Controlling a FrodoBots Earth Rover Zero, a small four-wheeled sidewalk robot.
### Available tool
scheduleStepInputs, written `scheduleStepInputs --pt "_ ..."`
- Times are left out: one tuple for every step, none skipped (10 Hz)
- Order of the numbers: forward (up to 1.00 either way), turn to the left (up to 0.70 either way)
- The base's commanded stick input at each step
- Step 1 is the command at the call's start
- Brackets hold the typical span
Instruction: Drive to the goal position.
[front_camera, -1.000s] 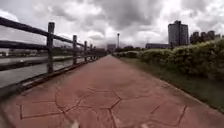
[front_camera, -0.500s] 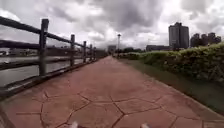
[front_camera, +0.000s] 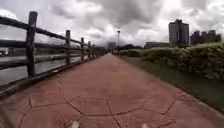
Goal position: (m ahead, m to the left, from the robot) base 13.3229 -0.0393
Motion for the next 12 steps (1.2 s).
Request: scheduleStepInputs --pt "0.7 0.0" --pt "0.7 0.0" --pt "0.7 0.0" --pt "0.7 0.0" --pt "0.7 0.0" --pt "0.7 0.0" --pt "0.7 0.0" --pt "0.7 0.0" --pt "0.7 0.0" --pt "0.7 0.0" --pt "0.7 0.0" --pt "0.7 0.0"
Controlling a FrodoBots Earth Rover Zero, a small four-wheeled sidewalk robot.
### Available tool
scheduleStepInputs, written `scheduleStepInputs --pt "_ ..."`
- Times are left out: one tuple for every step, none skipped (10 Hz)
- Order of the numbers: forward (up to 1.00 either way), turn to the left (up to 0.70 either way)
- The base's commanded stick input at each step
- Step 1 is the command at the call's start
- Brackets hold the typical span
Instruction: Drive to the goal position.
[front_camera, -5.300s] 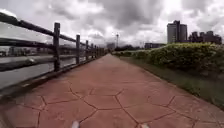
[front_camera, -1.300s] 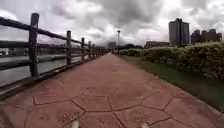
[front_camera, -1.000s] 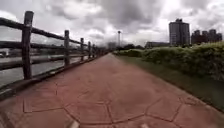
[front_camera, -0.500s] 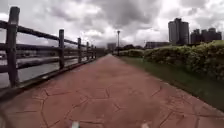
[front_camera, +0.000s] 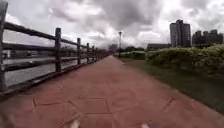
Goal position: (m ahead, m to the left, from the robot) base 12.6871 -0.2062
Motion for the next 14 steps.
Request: scheduleStepInputs --pt "0.7 0.0" --pt "0.7 0.0" --pt "0.7 0.0" --pt "0.7 0.0" --pt "0.7 0.0" --pt "0.7 0.0" --pt "0.7 0.0" --pt "0.7 0.0" --pt "0.7 0.0" --pt "0.7 0.0" --pt "0.7 0.0" --pt "0.7 0.0" --pt "0.7 0.0" --pt "0.7 0.02"
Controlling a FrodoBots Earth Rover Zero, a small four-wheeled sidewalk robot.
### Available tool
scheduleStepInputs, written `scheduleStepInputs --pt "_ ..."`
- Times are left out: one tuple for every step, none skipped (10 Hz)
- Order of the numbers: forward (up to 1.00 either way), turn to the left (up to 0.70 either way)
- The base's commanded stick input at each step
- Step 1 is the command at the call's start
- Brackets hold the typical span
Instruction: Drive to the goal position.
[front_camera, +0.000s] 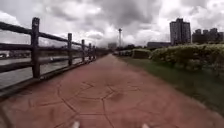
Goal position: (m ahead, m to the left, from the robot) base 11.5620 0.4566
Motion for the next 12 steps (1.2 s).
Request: scheduleStepInputs --pt "0.7 0.19" --pt "0.7 0.34" --pt "0.7 0.35" --pt "0.7 0.24" --pt "0.7 0.02" --pt "0.7 0.0" --pt "0.7 0.0" --pt "0.7 0.0" --pt "0.7 0.0" --pt "0.7 0.0" --pt "0.7 0.0" --pt "0.7 0.0"
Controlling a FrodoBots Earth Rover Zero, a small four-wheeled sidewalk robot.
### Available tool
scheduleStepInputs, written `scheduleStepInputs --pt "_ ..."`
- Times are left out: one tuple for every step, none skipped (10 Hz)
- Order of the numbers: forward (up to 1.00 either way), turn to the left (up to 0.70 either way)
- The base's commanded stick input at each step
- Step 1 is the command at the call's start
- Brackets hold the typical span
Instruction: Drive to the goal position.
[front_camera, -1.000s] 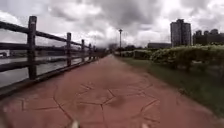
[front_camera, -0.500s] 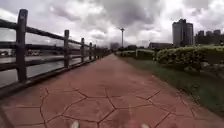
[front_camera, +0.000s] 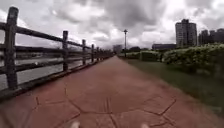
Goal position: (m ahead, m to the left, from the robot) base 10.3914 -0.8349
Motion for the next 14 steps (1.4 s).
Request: scheduleStepInputs --pt "0.7 0.0" --pt "0.7 0.0" --pt "0.7 0.0" --pt "0.7 0.0" --pt "0.7 0.0" --pt "0.7 0.0" --pt "0.7 0.0" --pt "0.7 0.0" --pt "0.7 0.0" --pt "0.7 0.0" --pt "0.7 0.0" --pt "0.7 0.0" --pt "0.7 0.0" --pt "0.7 0.0"
